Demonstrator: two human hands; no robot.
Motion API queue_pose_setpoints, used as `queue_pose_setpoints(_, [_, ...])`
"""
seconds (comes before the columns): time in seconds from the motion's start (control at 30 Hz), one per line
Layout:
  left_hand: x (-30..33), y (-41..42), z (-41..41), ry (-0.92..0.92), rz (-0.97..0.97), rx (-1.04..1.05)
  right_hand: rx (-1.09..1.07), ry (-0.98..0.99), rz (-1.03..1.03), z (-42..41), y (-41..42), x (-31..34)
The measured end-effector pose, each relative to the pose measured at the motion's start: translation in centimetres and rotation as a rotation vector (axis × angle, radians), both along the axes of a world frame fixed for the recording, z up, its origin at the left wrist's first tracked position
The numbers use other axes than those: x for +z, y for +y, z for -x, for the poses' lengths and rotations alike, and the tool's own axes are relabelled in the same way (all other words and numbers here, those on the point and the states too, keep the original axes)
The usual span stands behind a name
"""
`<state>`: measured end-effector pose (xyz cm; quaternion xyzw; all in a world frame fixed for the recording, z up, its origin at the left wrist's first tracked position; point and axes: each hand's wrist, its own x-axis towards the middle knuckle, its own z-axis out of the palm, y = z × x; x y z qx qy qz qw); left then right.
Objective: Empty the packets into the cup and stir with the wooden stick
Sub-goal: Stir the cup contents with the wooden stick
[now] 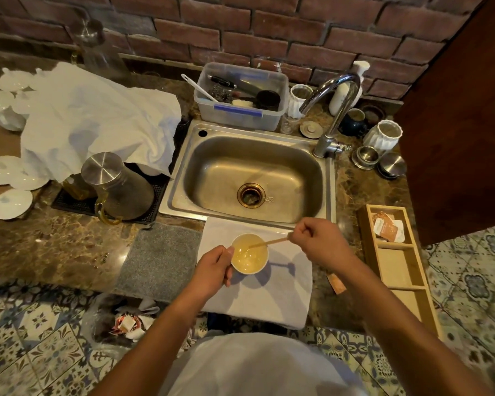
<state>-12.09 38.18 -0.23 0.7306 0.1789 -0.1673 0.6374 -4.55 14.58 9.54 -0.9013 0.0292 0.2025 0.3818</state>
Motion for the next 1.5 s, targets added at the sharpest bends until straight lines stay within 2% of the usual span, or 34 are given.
queue_pose_setpoints(0.1, [0.3,-0.1,-0.1,0.010,-0.015,-0.004,-0.067,0.048,-0.094,1.3,-1.4,-1.2])
queue_pose_setpoints(0.23, [0.7,-0.2,0.0,0.024,-0.026,-0.006,-0.075,0.051,-0.096,2.7,-3.4,-2.1])
queue_pose_setpoints(0.3, [0.8,-0.2,0.2,0.029,-0.027,-0.002,-0.094,0.093,-0.177,3.4,-4.8,-2.2])
queue_pose_setpoints(0.47, [1.0,-0.2,0.3,0.053,-0.043,-0.011,-0.388,0.195,-0.386,5.2,-8.4,-2.6])
queue_pose_setpoints(0.63, [1.7,-0.5,0.3,0.068,-0.048,0.000,-0.706,0.441,-0.855,7.3,-9.5,-4.7])
queue_pose_setpoints(0.73, [1.8,-0.5,0.2,0.074,-0.070,-0.010,-0.755,0.496,-0.967,8.1,-8.8,-6.1])
queue_pose_setpoints(0.9, [1.8,-0.3,0.1,0.072,-0.081,-0.014,-0.730,0.516,-0.921,9.0,-7.0,-7.3])
queue_pose_setpoints(1.07, [1.7,-0.3,0.1,0.071,-0.074,-0.011,-0.688,0.501,-0.775,9.0,-5.3,-8.5])
queue_pose_setpoints(1.33, [1.5,-0.2,0.1,0.073,-0.058,-0.010,-0.459,0.521,-0.521,8.0,-3.2,-9.8])
queue_pose_setpoints(1.5, [1.7,-0.2,0.2,0.086,-0.046,-0.002,-0.417,0.565,-0.362,7.8,-2.0,-10.4])
